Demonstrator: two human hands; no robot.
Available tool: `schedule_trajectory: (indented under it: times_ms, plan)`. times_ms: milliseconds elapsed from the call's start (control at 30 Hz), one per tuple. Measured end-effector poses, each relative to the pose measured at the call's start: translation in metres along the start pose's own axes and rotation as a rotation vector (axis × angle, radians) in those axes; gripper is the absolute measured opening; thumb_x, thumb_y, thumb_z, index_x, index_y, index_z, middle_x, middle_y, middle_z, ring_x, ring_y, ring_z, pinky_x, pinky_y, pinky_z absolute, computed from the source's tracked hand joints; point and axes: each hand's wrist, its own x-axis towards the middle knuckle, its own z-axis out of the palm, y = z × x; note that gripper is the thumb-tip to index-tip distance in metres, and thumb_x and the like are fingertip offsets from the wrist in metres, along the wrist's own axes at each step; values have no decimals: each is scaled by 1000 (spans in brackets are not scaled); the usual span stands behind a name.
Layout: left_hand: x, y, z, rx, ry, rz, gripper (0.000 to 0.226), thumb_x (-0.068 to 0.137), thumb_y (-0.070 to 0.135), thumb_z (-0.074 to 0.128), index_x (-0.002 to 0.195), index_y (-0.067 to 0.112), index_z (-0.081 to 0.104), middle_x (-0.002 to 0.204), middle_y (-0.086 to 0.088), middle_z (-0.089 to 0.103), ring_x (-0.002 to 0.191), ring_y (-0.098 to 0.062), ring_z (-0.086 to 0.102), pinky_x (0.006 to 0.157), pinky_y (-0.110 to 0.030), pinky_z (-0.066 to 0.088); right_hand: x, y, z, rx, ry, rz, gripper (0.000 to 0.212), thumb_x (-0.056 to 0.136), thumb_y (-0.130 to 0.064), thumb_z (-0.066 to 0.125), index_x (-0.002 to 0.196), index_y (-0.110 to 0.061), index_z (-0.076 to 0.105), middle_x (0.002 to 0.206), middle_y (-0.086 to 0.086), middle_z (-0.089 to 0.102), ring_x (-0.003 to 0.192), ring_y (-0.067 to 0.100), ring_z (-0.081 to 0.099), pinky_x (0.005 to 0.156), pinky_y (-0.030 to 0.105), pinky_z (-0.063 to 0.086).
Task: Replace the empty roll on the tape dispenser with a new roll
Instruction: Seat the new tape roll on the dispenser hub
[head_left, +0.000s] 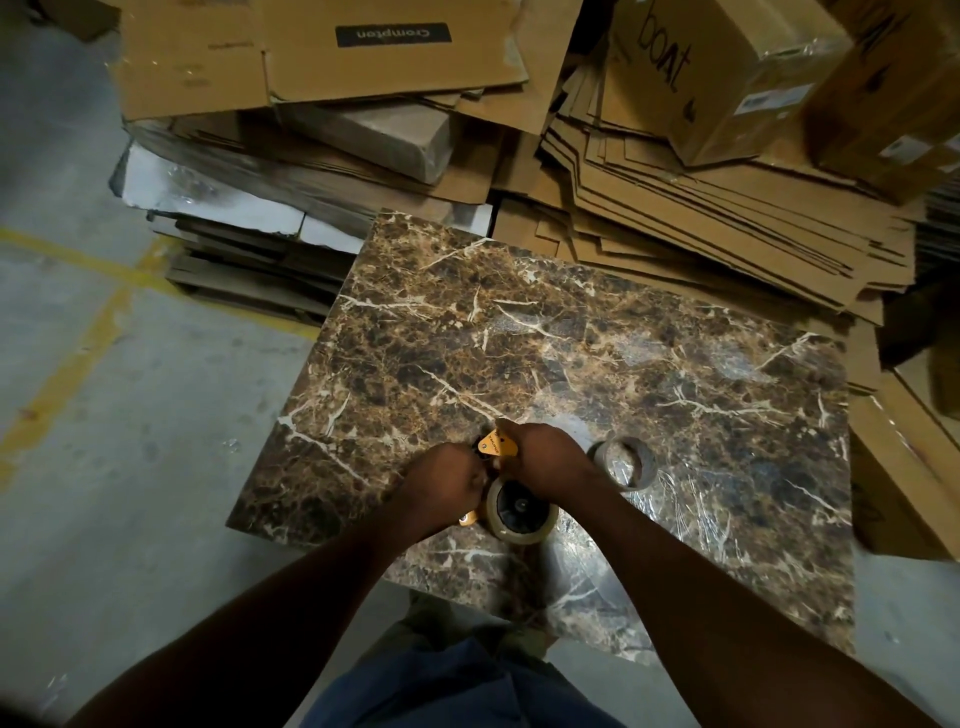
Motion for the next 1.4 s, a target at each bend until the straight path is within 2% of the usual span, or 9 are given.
schedule_trajectory:
  times_ms: [233, 400, 500, 633, 733, 867, 1000, 1233, 1400]
  plan:
    - [-6, 5, 0, -45, 10, -12, 53, 86, 43, 32, 69, 9, 69, 74, -11, 70, 66, -29, 63, 59, -41, 49, 3, 0, -3, -104, -15, -31, 62, 93, -27, 60, 152, -23, 42, 125, 10, 68, 110, 32, 65, 88, 42, 54]
    - [-8, 2, 3, -27, -23, -68, 41, 85, 36, 42, 69, 9, 67, 73, -10, 68, 65, -28, 63, 59, -45, 53, 1, 3, -4, -91, -52, -47, 66, 94, -34, 61, 156, -25, 37, 122, 12, 68, 108, 33, 64, 87, 44, 54]
    - [-8, 1, 0, -33, -4, -70, 48, 84, 41, 37, 72, 9, 71, 76, -9, 70, 69, -28, 66, 60, -42, 53, -6, 10, 4, 148, -65, -58, 76, 73, -41, 71, 144, -40, 42, 124, 0, 68, 109, 26, 66, 88, 45, 56]
    - [-6, 2, -1, -22, -28, -71, 39, 84, 36, 44, 70, 10, 71, 75, -7, 70, 69, -27, 66, 61, -41, 54, -12, 23, 9, 133, -127, -49, 103, 51, -38, 84, 142, -43, 37, 137, -8, 58, 119, 23, 61, 93, 45, 56]
    - [-6, 3, 1, -24, -37, -80, 42, 81, 36, 41, 70, 10, 72, 75, -7, 71, 68, -26, 67, 61, -40, 55, -20, 16, 8, 15, -140, -10, 115, 60, -38, 87, 156, -30, 23, 156, -1, 42, 135, 30, 49, 105, 49, 47]
    - [-7, 4, -1, -26, -31, -85, 33, 84, 30, 50, 69, 9, 71, 75, -9, 71, 68, -28, 66, 59, -39, 53, -22, 20, 8, 103, -207, -22, 112, 74, -23, 83, 161, -25, 14, 166, -2, 26, 138, 30, 48, 104, 45, 50]
    - [-9, 5, -2, -38, -31, -81, 35, 86, 30, 49, 66, 9, 70, 72, -9, 69, 66, -27, 65, 60, -41, 53, -20, 22, 7, 62, -219, -14, 120, 68, -33, 89, 161, -28, 12, 166, -4, 27, 139, 28, 47, 106, 46, 48]
    - [-10, 1, 1, -90, -8, -89, 47, 85, 40, 40, 67, 10, 71, 70, -8, 69, 64, -24, 64, 60, -41, 54, -24, 16, 22, -127, -131, 15, 113, 79, -45, 76, 163, -20, 5, 171, -1, 11, 140, 33, 44, 110, 50, 41]
    - [-16, 0, 4, -93, 16, -100, 36, 82, 34, 47, 69, 12, 73, 72, -5, 70, 64, -20, 64, 61, -41, 53, -24, 11, 26, -157, -136, 54, 112, 80, -44, 74, 163, -20, 2, 170, 2, 14, 143, 34, 39, 117, 59, 28]
